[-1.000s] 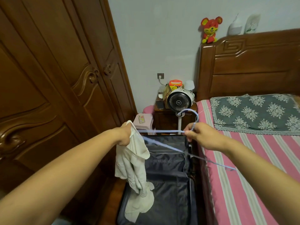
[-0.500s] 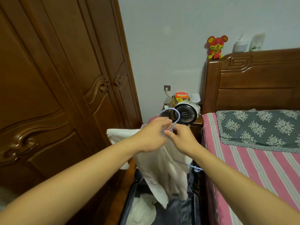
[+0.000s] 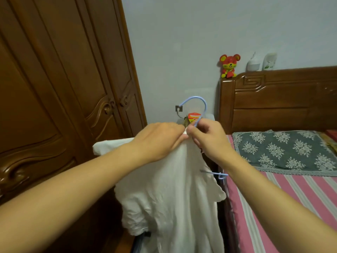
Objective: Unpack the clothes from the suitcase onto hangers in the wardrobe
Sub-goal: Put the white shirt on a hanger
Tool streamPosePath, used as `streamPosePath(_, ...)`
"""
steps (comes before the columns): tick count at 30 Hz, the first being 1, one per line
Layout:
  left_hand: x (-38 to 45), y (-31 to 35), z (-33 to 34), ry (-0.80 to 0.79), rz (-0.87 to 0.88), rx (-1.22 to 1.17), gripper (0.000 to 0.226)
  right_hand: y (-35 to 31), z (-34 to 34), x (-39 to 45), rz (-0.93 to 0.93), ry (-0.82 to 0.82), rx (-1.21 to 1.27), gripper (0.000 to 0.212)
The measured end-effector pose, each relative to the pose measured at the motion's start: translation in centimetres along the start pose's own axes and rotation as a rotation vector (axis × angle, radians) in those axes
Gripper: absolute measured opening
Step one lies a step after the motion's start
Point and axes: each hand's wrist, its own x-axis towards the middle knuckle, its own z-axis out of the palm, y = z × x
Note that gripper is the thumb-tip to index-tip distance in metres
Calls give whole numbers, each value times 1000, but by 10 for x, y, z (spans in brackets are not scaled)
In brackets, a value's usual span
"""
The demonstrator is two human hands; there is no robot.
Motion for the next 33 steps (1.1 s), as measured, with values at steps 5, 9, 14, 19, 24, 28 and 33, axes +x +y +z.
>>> streamPosePath(5,3,-26,-5,80,-201,-178,31,9,13,-7,-182,433,-181,6)
streamPosePath(9,-13,-52,-21,190,-271,-372,40,81,45,-68,22,-60,-312,26)
streamPosePath(14,-37,-88,-38,162,-274,-429,49,102,50,-58,-83,-664,-644,16)
streamPosePath(19,-80,-137,-48,97,-207,-364,37,119,0,-17,-422,-587,-1087,38)
streamPosePath(24,-116,-160,-27,-77,-156,40,42,66,-22,46,-652,-246,-1021,27)
streamPosePath(28,-105,-160,-27,180,-262,-136,39,10,25,64,-470,-316,-443,28)
streamPosePath(33,-84,-143,-33,267,-290,-317,34,10,59,73,-327,-525,-773,46)
